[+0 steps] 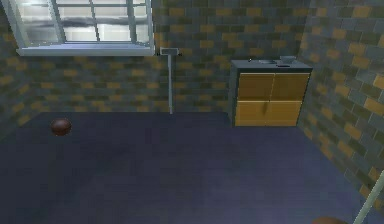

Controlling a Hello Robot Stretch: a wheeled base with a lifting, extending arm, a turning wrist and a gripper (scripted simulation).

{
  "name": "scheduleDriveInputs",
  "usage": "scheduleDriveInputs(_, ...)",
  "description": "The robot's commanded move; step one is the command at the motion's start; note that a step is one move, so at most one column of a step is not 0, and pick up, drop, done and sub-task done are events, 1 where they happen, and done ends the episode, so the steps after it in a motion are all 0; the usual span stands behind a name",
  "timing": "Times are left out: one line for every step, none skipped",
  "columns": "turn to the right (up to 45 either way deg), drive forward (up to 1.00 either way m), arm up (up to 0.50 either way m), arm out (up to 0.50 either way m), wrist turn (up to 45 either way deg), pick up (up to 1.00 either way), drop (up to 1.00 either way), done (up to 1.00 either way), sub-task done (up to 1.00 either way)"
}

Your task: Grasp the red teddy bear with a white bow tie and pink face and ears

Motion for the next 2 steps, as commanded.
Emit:
scheduleDriveInputs(0.0, 0.00, 0.10, 0.00, 0.0, 0.00, 0.00, 0.00, 0.00)
scheduleDriveInputs(0.0, 0.00, 0.00, 0.00, 0.0, 0.00, 0.00, 1.00, 0.00)
